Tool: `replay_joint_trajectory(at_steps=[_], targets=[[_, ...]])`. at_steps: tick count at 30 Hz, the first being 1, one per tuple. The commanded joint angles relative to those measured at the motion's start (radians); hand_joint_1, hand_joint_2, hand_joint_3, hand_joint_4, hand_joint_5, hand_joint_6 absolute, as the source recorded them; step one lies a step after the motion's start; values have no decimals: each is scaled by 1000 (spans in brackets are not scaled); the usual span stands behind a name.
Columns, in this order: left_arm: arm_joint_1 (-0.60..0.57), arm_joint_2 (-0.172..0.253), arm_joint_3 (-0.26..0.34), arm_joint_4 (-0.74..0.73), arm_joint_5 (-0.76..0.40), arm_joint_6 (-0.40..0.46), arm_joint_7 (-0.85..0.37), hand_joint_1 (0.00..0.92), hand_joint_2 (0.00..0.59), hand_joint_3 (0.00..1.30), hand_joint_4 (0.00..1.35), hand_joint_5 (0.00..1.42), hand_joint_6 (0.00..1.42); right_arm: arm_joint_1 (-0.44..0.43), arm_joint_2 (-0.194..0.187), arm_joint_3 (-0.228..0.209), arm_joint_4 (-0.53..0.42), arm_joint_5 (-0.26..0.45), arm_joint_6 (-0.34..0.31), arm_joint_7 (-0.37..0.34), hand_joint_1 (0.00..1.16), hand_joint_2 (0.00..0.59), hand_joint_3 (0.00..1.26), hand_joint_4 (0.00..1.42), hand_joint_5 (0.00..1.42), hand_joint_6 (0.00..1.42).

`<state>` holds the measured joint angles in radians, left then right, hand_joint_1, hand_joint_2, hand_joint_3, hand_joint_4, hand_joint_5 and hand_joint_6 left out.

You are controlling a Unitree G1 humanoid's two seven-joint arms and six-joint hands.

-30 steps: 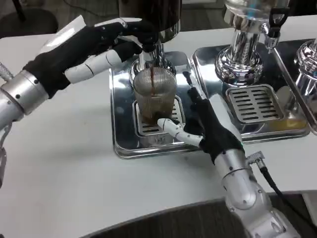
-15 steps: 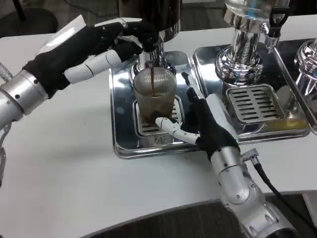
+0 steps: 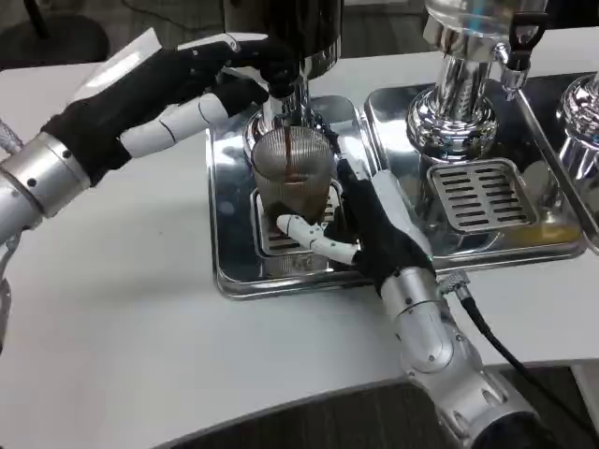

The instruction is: Grasp the cup under the faucet to collect the drink, then remove the cup.

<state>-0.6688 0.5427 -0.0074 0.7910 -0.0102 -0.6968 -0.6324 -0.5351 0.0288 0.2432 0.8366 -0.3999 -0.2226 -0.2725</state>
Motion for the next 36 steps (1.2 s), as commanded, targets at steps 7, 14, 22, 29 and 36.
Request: replay_joint_trajectory(at_steps=[7, 14, 22, 29, 36], targets=[[37, 17, 13, -32, -18, 16, -15, 12, 92, 246, 246, 343, 344, -12, 5, -4, 37, 19, -31, -16, 576, 197, 0, 0, 51, 163], [45, 31, 48, -42, -24, 23, 14, 12, 93, 271, 296, 398, 377, -25, 12, -4, 50, 22, -34, -22, 576, 197, 0, 0, 58, 162], [46, 64, 67, -38, 0, 14, 51, 12, 94, 299, 311, 396, 398, -30, 20, -5, 58, 25, -38, -27, 576, 197, 0, 2, 62, 162], [70, 93, 78, -28, 22, 24, 81, 6, 95, 301, 296, 365, 378, -40, 27, -4, 71, 23, -40, -44, 576, 197, 0, 2, 63, 162], [110, 139, 109, -12, 31, 43, 124, 3, 96, 307, 294, 364, 376, -64, 30, -2, 96, 19, -33, -54, 568, 193, 0, 2, 70, 172]])
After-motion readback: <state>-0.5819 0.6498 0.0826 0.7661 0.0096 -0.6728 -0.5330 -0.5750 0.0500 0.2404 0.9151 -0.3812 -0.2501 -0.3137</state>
